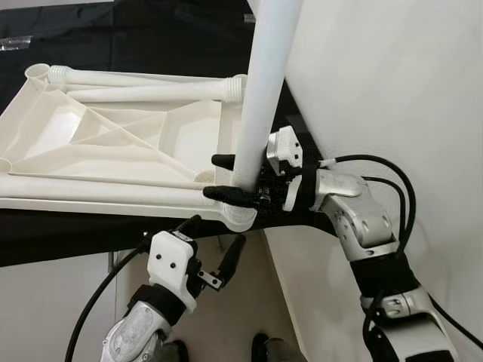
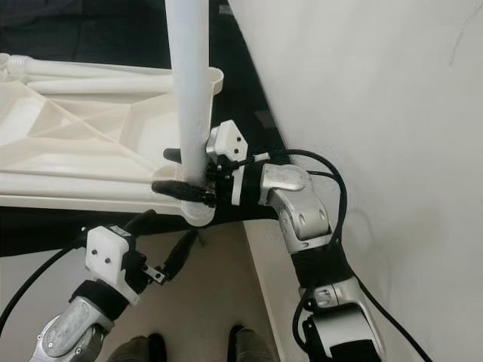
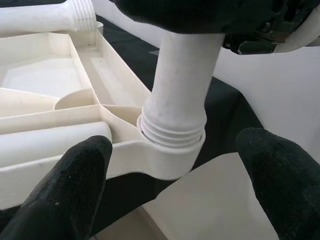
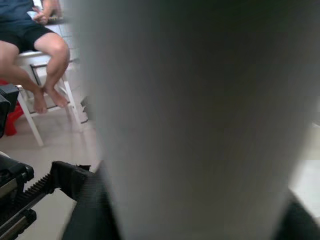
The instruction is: Building children table
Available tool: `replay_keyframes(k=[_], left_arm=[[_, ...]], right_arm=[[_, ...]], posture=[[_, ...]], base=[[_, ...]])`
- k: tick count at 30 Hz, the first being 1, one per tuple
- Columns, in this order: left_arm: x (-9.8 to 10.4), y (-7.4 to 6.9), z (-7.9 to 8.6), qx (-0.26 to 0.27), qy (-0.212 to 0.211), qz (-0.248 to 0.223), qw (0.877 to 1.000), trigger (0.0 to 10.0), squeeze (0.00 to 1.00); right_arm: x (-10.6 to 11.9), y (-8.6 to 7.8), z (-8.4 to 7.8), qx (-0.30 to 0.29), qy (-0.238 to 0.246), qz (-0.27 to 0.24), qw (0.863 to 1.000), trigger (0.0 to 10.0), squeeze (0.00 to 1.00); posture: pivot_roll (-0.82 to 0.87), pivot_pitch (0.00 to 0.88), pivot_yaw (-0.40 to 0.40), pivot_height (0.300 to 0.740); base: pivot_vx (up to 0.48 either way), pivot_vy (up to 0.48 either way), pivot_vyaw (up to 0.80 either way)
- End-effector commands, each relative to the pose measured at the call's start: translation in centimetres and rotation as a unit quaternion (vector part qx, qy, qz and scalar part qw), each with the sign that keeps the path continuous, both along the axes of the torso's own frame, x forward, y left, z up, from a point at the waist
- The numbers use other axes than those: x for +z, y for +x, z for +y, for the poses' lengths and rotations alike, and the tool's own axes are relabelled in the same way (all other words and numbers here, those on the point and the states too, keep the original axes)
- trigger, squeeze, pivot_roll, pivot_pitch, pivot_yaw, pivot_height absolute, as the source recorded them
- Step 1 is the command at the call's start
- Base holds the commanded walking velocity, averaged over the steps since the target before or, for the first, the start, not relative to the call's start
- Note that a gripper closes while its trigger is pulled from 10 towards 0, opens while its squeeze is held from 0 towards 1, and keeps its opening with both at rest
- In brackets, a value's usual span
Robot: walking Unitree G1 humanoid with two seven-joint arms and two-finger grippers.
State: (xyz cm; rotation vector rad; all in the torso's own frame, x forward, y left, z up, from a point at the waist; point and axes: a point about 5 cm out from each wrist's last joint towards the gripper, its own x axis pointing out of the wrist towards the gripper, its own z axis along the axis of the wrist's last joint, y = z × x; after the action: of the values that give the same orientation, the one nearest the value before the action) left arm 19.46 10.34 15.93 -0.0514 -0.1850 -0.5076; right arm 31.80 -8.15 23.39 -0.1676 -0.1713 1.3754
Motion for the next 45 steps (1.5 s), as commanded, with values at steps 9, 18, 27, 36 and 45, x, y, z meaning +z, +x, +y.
replay_keyframes(k=[9,18,27,36,45], left_arm=[[-0.7,-0.3,-0.2,-0.002,0.001,0.022,1.000,10.0,0.00],[-0.8,-0.3,0.0,-0.003,0.001,0.025,1.000,10.0,0.00],[-0.9,-0.3,0.0,-0.010,0.004,0.026,1.000,10.0,0.00],[-1.0,-0.2,-0.2,-0.007,0.003,0.026,1.000,10.0,0.00],[-0.9,-0.1,-0.3,-0.008,0.001,0.025,1.000,10.0,0.00]], right_arm=[[-1.6,0.8,-0.8,-0.011,-0.019,0.011,1.000,0.0,0.00],[-6.7,0.6,-2.8,-0.427,-0.038,0.068,0.901,0.0,0.00],[-6.6,-1.5,-2.1,-0.469,-0.005,0.055,0.881,0.0,0.00],[-4.6,0.7,2.1,-0.433,0.027,0.064,0.899,10.0,0.16],[-3.3,1.6,2.7,-0.194,0.051,0.088,0.976,10.0,0.20]], posture=[[0.08,0.235,-0.057,0.740],[0.07,0.246,-0.068,0.740],[0.06,0.242,-0.057,0.740],[0.08,0.216,-0.061,0.740],[0.09,0.223,-0.058,0.740]], base=[[0.000,0.000,0.00],[0.000,0.000,0.00],[0.000,0.000,0.00],[0.000,0.000,0.00],[0.000,0.000,0.00]])
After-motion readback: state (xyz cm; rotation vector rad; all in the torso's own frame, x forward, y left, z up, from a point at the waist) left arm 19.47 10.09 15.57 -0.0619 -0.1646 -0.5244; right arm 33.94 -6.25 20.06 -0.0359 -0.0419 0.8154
